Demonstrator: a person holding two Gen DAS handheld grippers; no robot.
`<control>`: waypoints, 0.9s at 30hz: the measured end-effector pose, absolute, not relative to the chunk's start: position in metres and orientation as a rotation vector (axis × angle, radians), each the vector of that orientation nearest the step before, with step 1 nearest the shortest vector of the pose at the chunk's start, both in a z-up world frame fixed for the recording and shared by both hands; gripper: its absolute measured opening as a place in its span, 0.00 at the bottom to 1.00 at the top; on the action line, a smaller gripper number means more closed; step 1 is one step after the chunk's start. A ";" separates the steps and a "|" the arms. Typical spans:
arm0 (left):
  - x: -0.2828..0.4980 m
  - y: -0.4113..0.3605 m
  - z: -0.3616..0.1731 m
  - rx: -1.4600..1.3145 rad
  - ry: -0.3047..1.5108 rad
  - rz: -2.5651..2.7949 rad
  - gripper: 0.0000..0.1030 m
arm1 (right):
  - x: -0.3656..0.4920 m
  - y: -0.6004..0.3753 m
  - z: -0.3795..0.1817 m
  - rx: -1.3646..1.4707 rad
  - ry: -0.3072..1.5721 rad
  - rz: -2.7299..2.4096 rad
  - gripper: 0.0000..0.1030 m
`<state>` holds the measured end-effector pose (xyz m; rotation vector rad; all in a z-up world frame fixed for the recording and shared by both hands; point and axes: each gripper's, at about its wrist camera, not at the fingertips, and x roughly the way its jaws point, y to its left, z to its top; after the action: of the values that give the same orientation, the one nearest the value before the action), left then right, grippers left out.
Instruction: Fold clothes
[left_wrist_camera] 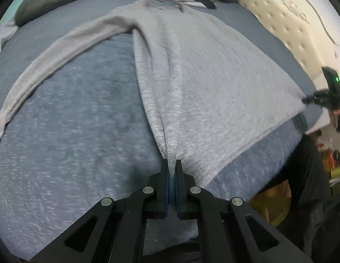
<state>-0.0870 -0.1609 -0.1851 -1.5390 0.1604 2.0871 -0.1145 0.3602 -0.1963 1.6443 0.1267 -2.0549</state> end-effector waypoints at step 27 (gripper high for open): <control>-0.115 -0.186 -0.211 -1.603 -0.143 2.173 0.39 | -0.102 0.375 -0.234 1.745 0.122 -1.986 0.04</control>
<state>-0.1146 -0.1862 -0.2106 -1.6027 -0.1427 2.1729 -0.1023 0.3749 -0.2340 1.7451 0.1219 -1.9862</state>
